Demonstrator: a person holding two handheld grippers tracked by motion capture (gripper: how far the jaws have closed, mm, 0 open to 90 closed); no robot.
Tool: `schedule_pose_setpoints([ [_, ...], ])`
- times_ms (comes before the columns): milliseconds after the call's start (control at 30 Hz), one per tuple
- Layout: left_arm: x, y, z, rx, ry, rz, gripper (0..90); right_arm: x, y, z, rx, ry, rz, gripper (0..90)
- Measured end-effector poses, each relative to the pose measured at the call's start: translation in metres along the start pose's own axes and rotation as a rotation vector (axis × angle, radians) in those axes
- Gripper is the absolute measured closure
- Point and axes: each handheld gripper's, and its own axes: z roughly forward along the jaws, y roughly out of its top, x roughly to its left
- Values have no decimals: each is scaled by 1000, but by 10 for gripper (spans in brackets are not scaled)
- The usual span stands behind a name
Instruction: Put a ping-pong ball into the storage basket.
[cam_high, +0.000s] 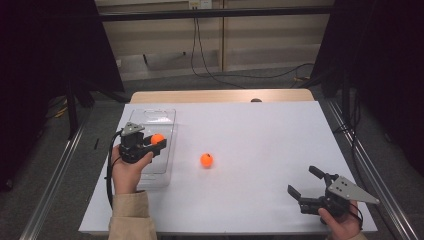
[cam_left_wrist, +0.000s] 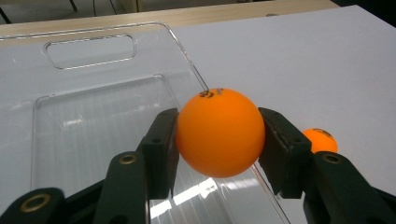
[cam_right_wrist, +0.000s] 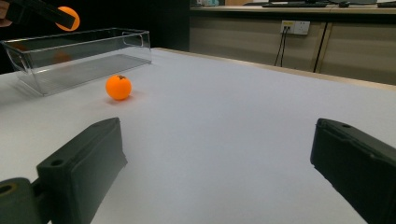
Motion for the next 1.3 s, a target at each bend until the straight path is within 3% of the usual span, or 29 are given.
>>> schedule_pose_setpoints([
  [1300,9,-7,4,21,55,-11,507,0,0,0,-1,0,-2,28],
])
